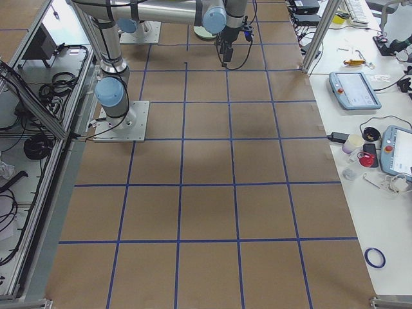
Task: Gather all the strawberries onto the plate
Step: 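Carry the strawberry over the plate with the left gripper, then lower the strawberry onto the plate and open the left gripper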
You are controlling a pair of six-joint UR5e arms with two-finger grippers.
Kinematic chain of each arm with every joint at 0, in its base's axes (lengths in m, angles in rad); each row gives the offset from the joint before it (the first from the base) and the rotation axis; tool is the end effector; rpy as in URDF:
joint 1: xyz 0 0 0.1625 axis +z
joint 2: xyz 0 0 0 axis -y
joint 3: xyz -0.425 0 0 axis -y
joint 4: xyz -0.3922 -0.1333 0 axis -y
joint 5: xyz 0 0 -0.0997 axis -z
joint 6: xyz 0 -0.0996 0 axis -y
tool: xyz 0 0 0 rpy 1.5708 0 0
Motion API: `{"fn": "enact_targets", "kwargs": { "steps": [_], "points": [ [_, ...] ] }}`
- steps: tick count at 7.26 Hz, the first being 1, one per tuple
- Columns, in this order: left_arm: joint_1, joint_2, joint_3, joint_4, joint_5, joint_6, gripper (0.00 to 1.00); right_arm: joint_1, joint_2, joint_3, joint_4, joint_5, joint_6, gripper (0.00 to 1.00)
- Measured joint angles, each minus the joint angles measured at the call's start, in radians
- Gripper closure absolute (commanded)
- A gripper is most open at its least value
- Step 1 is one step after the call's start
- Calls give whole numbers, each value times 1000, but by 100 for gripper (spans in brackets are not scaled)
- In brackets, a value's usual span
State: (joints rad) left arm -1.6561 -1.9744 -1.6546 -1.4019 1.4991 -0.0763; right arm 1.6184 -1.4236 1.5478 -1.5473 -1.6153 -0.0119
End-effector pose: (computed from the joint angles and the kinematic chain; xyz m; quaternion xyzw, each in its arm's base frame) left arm -0.1891 -0.5630 0.2441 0.0012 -0.9867 -0.1608 0.0225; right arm 0.1542 -0.5287 0.4212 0.0313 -0.9965 -0.0734 0.0235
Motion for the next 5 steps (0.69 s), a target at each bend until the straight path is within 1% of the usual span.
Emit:
{"fn": "enact_targets", "kwargs": {
  "steps": [2,4,5],
  "points": [
    [80,12,-17,-42,117,164,100,0,0,0,0,0,1,0],
    [165,11,-64,-43,199,292,100,2,0,1,1,3,1,0],
    [196,7,-85,-40,239,332,63,3,0,0,0,5,1,0]
  ]
}}
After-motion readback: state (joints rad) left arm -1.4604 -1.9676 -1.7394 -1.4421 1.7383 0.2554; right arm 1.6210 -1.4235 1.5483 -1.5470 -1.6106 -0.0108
